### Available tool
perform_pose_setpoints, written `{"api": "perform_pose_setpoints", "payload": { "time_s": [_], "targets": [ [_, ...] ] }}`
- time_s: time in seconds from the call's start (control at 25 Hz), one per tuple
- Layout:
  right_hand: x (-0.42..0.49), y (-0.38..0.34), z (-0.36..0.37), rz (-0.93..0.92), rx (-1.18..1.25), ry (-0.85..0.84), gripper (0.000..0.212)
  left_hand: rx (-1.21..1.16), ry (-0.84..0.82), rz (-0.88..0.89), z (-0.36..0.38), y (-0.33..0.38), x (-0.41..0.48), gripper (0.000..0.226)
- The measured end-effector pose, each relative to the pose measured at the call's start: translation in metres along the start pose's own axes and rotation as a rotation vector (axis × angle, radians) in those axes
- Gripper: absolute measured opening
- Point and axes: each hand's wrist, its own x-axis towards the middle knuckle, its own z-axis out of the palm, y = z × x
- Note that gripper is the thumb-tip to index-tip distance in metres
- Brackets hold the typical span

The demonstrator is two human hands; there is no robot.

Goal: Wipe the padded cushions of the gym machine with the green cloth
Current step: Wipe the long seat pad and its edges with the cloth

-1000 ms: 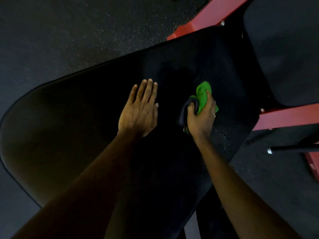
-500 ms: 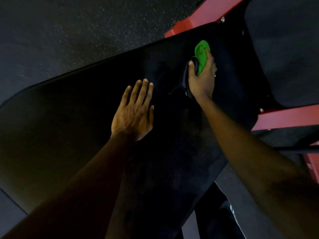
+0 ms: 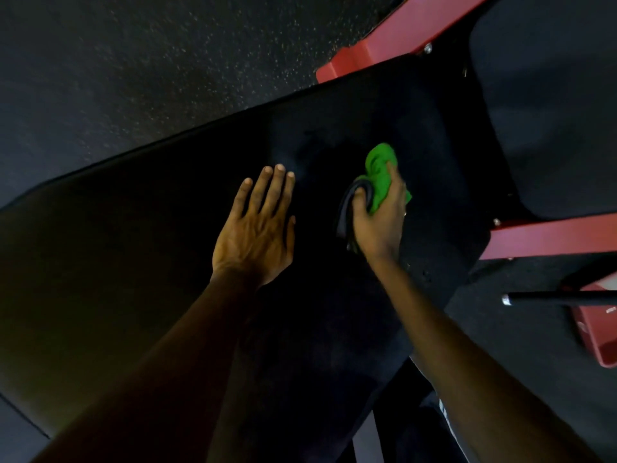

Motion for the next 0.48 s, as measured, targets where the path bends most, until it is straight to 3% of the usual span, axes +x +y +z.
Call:
{"api": "perform_pose_setpoints", "payload": {
  "time_s": [0.08, 0.16, 0.36, 0.48],
  "targets": [
    [0.051, -0.015, 0.008, 0.150, 0.062, 0.131, 0.078, -0.002, -0.005, 0.010, 0.000, 0.000, 0.000, 0.065],
    [0.076, -0.040, 0.020, 0.191, 0.007, 0.157, 0.091, -0.001, 0.003, 0.011, 0.001, 0.000, 0.000, 0.065],
    [0.067, -0.051, 0.039, -0.226, -0.115, -0.052, 0.075, 0.018, 0.012, 0.004, -0.001, 0.001, 0.001, 0.067],
    [0.086, -0.034, 0.022, -0.214, 0.015, -0.042, 0.068, 0.013, 0.013, 0.011, 0.000, 0.000, 0.000, 0.067]
  ]
}}
